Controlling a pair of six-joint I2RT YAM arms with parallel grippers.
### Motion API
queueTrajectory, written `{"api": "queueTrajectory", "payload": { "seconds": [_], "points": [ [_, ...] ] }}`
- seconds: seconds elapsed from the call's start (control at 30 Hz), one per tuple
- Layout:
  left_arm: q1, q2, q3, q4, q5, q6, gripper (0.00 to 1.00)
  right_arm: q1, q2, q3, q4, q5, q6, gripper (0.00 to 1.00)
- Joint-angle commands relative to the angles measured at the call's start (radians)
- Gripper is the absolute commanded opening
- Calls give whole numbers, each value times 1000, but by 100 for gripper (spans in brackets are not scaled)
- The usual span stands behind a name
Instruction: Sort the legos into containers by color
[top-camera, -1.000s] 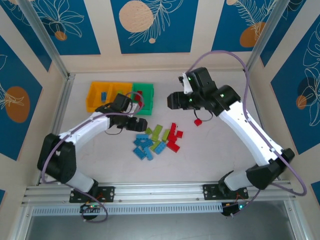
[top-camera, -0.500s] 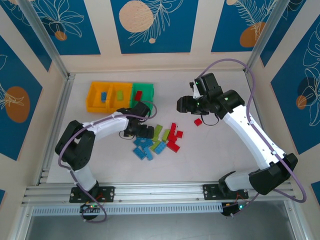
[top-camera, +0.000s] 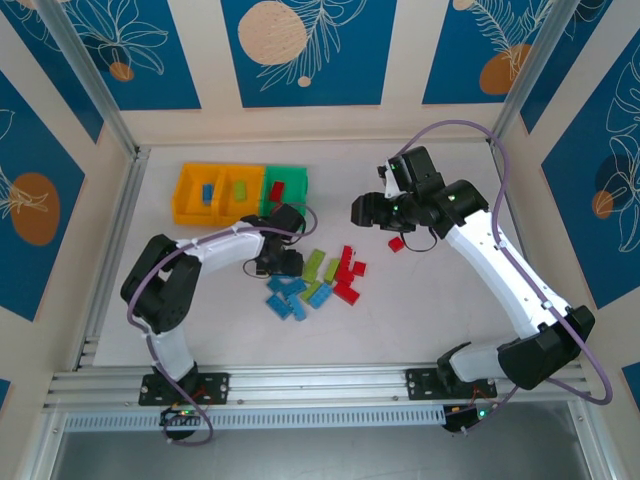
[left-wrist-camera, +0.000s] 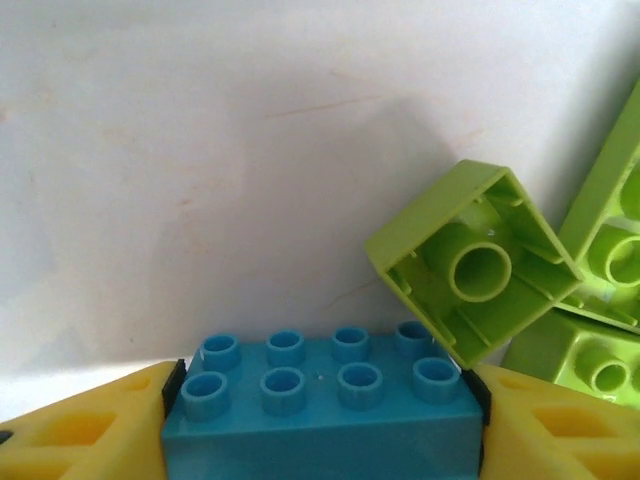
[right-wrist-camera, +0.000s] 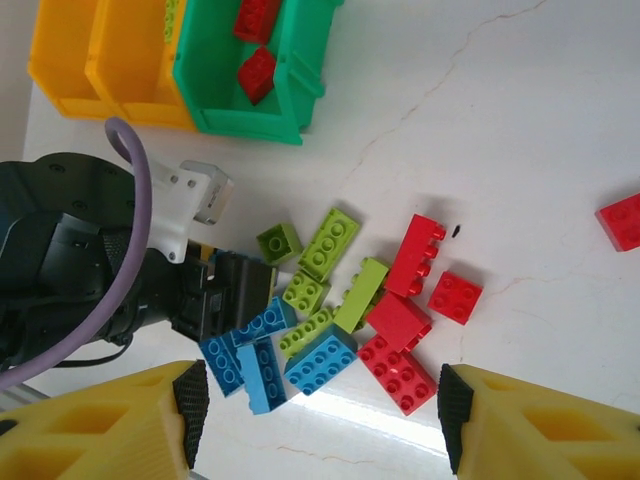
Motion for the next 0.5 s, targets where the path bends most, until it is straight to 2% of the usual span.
{"api": "queueTrajectory", "payload": {
  "seconds": [0.0, 0.1, 0.2, 0.3, 0.47],
  "points": [
    [-6, -62, 23, -51, -51, 5, 55, 3, -11, -2, -5, -57, 26, 65],
    [12, -136, 43, -94, -99, 26, 55, 5, -9, 4, -4, -61, 33, 65],
    [76, -209, 64, -116, -124, 55, 55, 5, -9, 8, 3, -67, 36, 65],
    [187, -248, 85, -97, -147, 105, 55, 5, -6, 7, 13, -67, 36, 65],
    [418, -199, 147, -17, -145, 166, 54, 5, 1, -4, 12, -69, 40, 65]
  ]
}}
